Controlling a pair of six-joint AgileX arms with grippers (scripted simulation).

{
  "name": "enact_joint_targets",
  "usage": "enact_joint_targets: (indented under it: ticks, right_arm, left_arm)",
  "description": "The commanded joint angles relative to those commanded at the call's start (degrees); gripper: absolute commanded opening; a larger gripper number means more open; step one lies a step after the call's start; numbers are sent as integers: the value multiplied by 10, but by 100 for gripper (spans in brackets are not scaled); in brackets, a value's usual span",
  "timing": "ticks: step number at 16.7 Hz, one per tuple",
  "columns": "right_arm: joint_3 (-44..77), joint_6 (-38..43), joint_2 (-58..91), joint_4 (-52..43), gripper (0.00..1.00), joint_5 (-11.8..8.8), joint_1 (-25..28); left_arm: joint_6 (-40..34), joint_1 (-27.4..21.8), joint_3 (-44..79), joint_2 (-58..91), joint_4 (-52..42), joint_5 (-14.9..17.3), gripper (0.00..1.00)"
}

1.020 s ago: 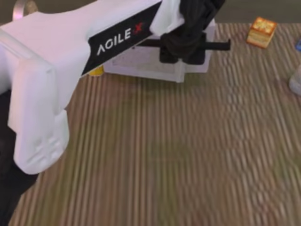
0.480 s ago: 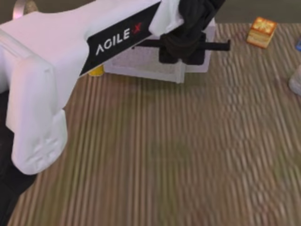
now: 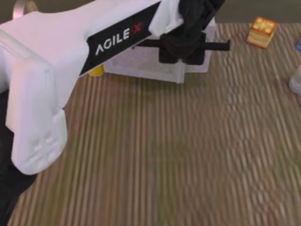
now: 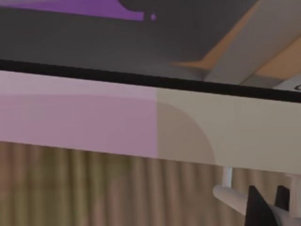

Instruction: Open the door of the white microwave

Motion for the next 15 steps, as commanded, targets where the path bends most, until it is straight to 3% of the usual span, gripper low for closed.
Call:
enact_joint_targets:
  ticks: [10,15]
  right_arm:
    - [0,0,0,0,100,0,0]
    - [0,0,0,0,100,0,0]
  left_arm:
    - [-1,-4,-3,2,2,3,0]
    - [35,2,-74,-42,39,15,0]
